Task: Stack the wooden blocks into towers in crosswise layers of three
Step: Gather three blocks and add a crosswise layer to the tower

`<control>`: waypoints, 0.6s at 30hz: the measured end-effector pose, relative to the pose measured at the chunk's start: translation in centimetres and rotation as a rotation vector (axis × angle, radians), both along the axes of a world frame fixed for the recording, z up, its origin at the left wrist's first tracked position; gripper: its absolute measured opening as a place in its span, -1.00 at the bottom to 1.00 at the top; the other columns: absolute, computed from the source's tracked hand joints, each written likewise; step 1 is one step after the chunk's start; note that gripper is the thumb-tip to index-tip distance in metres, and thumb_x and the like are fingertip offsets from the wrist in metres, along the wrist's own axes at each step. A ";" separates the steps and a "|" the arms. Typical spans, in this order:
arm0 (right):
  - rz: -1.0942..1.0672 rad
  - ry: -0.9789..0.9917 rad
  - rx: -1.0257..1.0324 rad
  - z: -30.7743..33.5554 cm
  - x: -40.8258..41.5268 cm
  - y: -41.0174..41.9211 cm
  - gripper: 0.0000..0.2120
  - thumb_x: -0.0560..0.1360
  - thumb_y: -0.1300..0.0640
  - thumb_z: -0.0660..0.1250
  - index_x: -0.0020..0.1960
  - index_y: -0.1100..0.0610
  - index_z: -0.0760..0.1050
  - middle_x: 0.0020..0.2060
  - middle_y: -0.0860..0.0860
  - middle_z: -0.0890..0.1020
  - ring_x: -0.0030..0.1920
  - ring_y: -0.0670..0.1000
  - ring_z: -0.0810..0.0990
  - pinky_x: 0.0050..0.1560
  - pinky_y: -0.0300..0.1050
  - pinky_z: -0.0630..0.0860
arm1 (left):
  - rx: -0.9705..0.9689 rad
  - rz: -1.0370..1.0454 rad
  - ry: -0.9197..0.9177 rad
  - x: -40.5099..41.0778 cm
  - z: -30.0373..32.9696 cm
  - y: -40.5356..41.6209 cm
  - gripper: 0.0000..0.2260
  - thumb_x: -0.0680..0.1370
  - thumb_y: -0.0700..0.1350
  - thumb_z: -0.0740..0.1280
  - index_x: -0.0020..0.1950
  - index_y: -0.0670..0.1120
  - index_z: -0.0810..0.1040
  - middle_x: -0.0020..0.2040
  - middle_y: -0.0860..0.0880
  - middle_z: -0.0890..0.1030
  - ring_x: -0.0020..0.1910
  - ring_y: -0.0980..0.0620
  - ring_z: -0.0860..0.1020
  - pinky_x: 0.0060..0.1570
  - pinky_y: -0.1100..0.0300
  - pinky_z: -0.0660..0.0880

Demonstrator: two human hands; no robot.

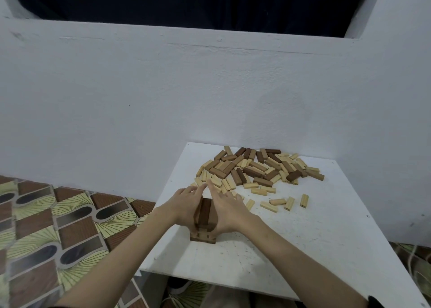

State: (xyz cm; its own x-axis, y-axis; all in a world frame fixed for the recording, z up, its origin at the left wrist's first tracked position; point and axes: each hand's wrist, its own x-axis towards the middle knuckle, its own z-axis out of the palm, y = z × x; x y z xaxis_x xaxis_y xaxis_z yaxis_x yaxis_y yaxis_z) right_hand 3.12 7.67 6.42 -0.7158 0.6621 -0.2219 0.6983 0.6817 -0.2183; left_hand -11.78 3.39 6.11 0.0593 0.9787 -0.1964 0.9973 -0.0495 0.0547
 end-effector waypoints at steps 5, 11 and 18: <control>0.004 0.019 0.005 0.0 0.0 0.0 0.25 0.32 -0.03 0.53 0.49 -0.01 -0.48 0.35 0.11 0.40 0.40 0.21 0.24 0.41 0.27 0.09 | 0.024 0.011 -0.025 0.0 -0.1 0.0 0.09 0.29 0.14 0.52 0.52 -0.15 -0.15 0.39 -0.08 0.33 0.42 -0.04 0.21 0.37 0.13 0.17; 0.005 0.016 0.009 -0.1 -0.3 0.2 0.26 0.31 -0.04 0.54 0.48 0.00 -0.49 0.31 0.13 0.44 0.39 0.22 0.26 0.39 0.29 0.11 | 0.011 0.032 -0.050 -0.1 -0.1 0.2 0.09 0.28 0.11 0.54 0.52 -0.13 -0.14 0.36 -0.11 0.35 0.38 -0.07 0.26 0.34 0.12 0.22; 0.012 0.065 0.000 0.0 -0.8 0.2 0.30 0.27 -0.19 0.53 0.50 0.05 -0.45 0.36 0.09 0.42 0.42 0.21 0.23 0.39 0.34 0.05 | -0.012 0.038 -0.112 -0.6 0.3 0.1 0.11 0.21 0.11 0.58 0.50 -0.12 -0.07 0.40 -0.03 0.33 0.44 -0.03 0.15 0.40 0.09 0.15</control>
State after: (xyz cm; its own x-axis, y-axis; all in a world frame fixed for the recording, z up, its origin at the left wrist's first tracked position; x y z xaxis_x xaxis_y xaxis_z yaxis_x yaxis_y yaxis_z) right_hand 2.35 7.82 6.45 -0.7365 0.6535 -0.1747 0.6745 0.6899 -0.2629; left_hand -12.41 3.52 6.39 0.0450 0.9783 -0.2023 0.9860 -0.0109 0.1666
